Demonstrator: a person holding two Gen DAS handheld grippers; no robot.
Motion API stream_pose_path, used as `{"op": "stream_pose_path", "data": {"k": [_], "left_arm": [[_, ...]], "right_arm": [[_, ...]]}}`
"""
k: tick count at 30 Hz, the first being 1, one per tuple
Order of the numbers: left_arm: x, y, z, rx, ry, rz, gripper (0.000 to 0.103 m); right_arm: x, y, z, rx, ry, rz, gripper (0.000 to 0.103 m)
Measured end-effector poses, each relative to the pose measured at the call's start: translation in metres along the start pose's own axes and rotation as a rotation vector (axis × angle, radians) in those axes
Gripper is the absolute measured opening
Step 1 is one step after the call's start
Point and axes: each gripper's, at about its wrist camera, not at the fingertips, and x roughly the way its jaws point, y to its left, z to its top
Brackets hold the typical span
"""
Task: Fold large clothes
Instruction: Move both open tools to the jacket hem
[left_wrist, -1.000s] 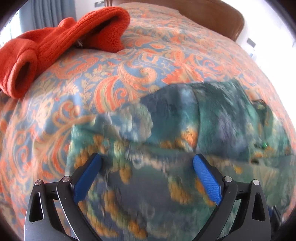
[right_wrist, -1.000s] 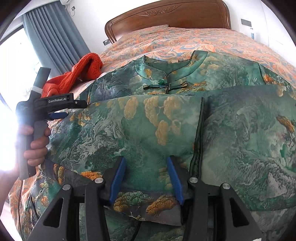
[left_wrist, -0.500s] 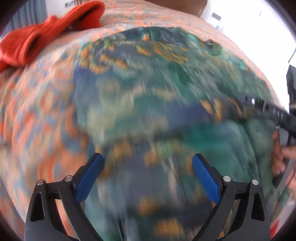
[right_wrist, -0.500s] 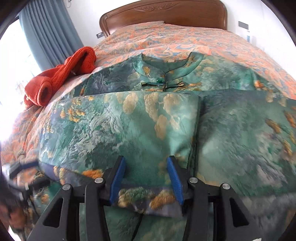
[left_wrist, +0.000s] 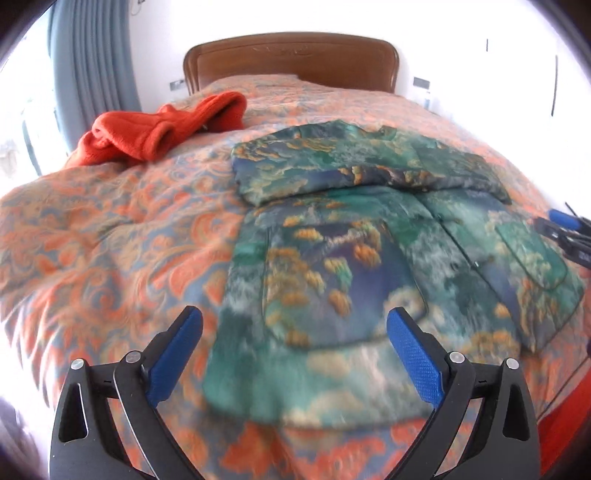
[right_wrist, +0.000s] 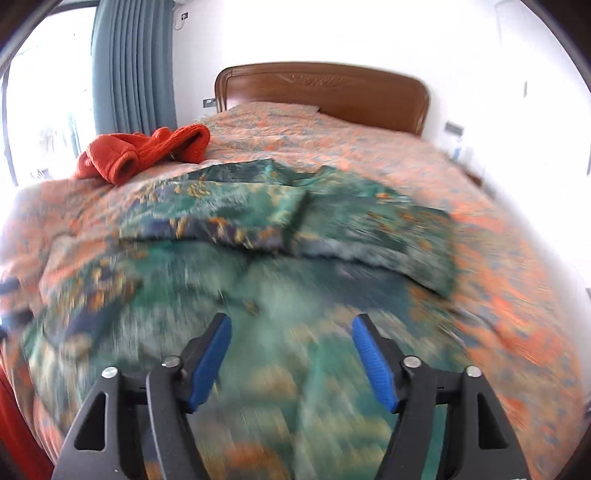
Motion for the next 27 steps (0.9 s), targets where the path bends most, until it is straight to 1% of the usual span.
{"op": "stream_pose_path", "data": {"k": [2, 5, 7, 9, 10, 12, 15, 19, 20, 21, 22, 23, 24, 25, 27], "left_arm": [[-0.003, -0.003, -0.004, -0.012, -0.006, 0.003, 0.1], [-0.013, -0.009, -0.017, -0.022, -0.029, 0.02, 0.1], [-0.018, -0.014, -0.021, -0.018, -0.04, 0.032, 0.1], [-0.021, -0.018, -0.024, -0.004, -0.052, 0.046, 0.1], [-0.023, -0.019, -0.026, 0.003, -0.059, 0.056, 0.1], [-0.026, -0.018, -0.029, 0.006, -0.066, 0.065, 0.1], [-0.032, -0.013, -0.03, -0.018, -0.067, 0.032, 0.1], [-0.045, -0.009, -0.032, -0.049, -0.098, 0.018, 0.1], [-0.048, -0.009, -0.033, -0.051, -0.107, 0.016, 0.1], [-0.051, -0.009, -0.033, -0.057, -0.117, 0.014, 0.1], [-0.054, -0.01, -0.034, -0.065, -0.125, 0.011, 0.1], [-0.057, -0.011, -0.034, -0.071, -0.13, 0.006, 0.1], [-0.059, -0.012, -0.034, -0.078, -0.133, -0.006, 0.1], [-0.061, -0.012, -0.033, -0.086, -0.135, -0.016, 0.1], [-0.064, -0.013, -0.033, -0.098, -0.135, -0.038, 0.1]], "right_arm": [[-0.029, -0.007, -0.021, 0.005, -0.024, -0.052, 0.079], [-0.06, -0.018, -0.044, 0.061, -0.035, -0.101, 0.08], [-0.076, -0.027, -0.055, 0.107, -0.051, -0.126, 0.082], [-0.087, -0.033, -0.064, 0.139, -0.066, -0.151, 0.089], [-0.092, -0.035, -0.068, 0.149, -0.071, -0.161, 0.09], [-0.099, -0.038, -0.073, 0.176, -0.077, -0.177, 0.09], [-0.108, -0.044, -0.077, 0.201, -0.091, -0.2, 0.09], [-0.133, -0.046, -0.077, 0.22, -0.191, -0.266, 0.09], [-0.144, -0.048, -0.077, 0.234, -0.241, -0.294, 0.091], [-0.151, -0.051, -0.077, 0.253, -0.276, -0.319, 0.097], [-0.157, -0.054, -0.077, 0.272, -0.3, -0.332, 0.102], [-0.161, -0.059, -0.077, 0.297, -0.311, -0.328, 0.103], [-0.161, -0.064, -0.076, 0.314, -0.302, -0.313, 0.103], [-0.158, -0.069, -0.074, 0.325, -0.274, -0.295, 0.103], [-0.155, -0.073, -0.076, 0.329, -0.251, -0.295, 0.103]]}}
